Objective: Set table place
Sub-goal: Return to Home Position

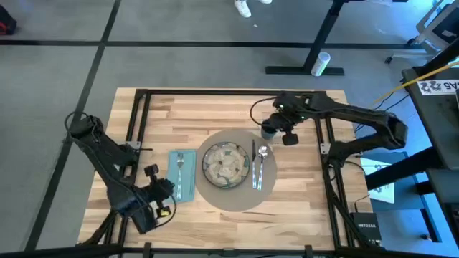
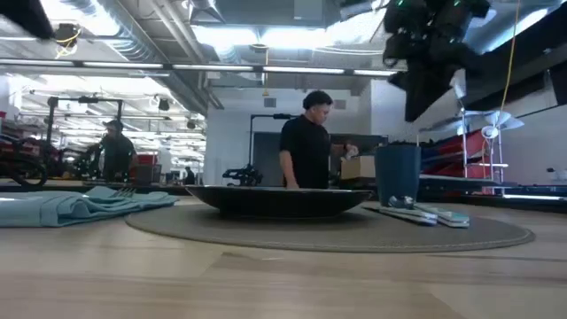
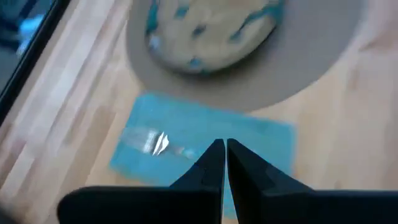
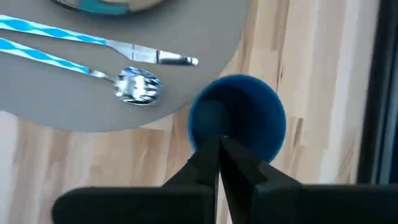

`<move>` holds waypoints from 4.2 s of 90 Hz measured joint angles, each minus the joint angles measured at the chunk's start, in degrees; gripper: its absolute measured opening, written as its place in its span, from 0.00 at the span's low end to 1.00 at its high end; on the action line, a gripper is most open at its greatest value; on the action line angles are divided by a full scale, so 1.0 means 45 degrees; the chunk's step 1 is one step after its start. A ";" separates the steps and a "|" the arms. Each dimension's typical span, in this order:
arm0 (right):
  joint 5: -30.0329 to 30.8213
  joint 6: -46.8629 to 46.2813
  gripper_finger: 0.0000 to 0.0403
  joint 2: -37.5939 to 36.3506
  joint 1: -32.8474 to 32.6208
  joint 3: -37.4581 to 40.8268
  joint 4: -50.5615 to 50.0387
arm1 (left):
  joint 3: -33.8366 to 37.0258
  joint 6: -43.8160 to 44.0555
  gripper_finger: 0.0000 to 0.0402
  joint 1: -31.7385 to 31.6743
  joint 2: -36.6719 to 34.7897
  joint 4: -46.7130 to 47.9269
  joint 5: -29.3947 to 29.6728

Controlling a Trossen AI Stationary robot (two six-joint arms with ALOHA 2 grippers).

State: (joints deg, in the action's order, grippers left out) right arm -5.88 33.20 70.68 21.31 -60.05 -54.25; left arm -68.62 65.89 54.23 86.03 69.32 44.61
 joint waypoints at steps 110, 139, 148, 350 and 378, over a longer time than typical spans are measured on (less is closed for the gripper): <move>-0.0373 -0.0568 0.00 -0.5009 -0.7817 0.7197 1.2051 | 0.9401 -1.2267 0.00 -0.5221 -0.4379 -1.8149 -0.6435; 0.0693 0.0500 0.00 -0.8726 -0.7817 1.0241 1.5072 | 1.0991 -1.3344 0.00 -0.7760 -0.5606 -1.9986 -0.7861; 0.1004 0.0685 0.00 -0.9940 -0.7817 1.0796 1.5102 | 1.1757 -1.3399 0.00 -0.7948 -0.6642 -2.0609 -0.7086; 0.5035 0.0489 0.00 -1.5232 -0.7817 1.3245 1.2795 | 1.5067 -1.4721 0.00 -1.0726 -1.8980 -1.5333 -0.9569; 0.7404 0.2805 0.00 -1.5237 -0.7786 1.3245 1.3966 | 1.5116 -1.4476 0.00 -1.3600 -1.8975 -1.5615 -0.8810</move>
State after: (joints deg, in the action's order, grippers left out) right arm 27.44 45.82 2.11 -13.73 -0.45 8.59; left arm -0.60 0.75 -6.97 0.64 -0.95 4.96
